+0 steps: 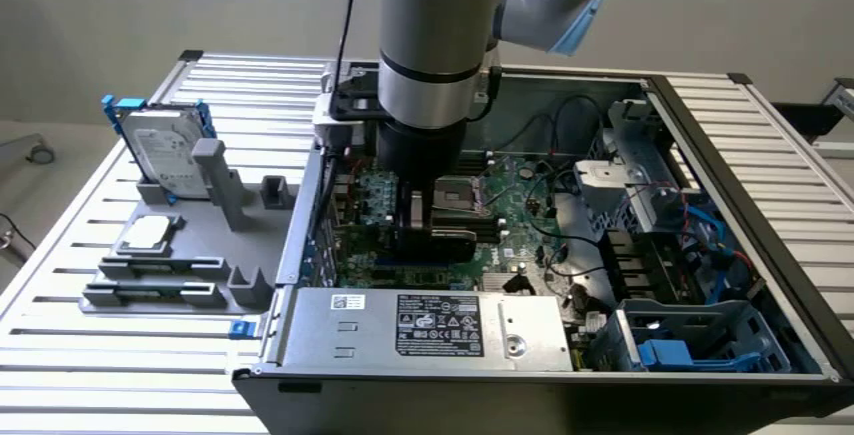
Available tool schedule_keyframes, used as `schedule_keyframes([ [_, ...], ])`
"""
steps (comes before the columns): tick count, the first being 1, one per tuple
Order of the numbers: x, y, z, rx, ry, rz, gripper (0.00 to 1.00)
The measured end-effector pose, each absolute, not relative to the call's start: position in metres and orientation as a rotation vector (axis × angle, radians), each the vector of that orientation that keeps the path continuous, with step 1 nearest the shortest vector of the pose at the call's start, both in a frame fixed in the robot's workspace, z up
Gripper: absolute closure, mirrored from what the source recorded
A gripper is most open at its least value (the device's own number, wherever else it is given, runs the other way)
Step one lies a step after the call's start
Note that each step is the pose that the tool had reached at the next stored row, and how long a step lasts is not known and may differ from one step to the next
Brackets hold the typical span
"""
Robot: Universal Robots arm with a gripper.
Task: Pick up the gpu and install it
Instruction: 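Insert the gpu into the slot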
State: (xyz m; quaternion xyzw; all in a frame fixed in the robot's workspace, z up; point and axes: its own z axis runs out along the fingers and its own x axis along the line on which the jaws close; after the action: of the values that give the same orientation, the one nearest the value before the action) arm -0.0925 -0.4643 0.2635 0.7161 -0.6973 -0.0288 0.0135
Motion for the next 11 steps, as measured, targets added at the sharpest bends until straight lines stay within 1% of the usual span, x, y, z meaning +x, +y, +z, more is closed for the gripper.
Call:
schedule_keyframes([
  [1,-0.093,-0.464,0.267,2.230,-2.172,-0.090,0.48],
  [2,-0.093,-0.464,0.272,2.230,-2.173,-0.090,0.42],
  [6,-0.092,-0.464,0.290,2.230,-2.173,-0.090,0.42],
  [7,-0.091,-0.464,0.294,2.229,-2.173,-0.090,0.44],
  [8,-0.090,-0.464,0.299,2.229,-2.173,-0.090,0.44],
  [9,-0.089,-0.464,0.304,2.229,-2.173,-0.090,0.57],
  [10,-0.087,-0.464,0.308,2.229,-2.173,-0.090,0.57],
  [11,-0.086,-0.464,0.313,2.229,-2.173,-0.090,0.63],
])
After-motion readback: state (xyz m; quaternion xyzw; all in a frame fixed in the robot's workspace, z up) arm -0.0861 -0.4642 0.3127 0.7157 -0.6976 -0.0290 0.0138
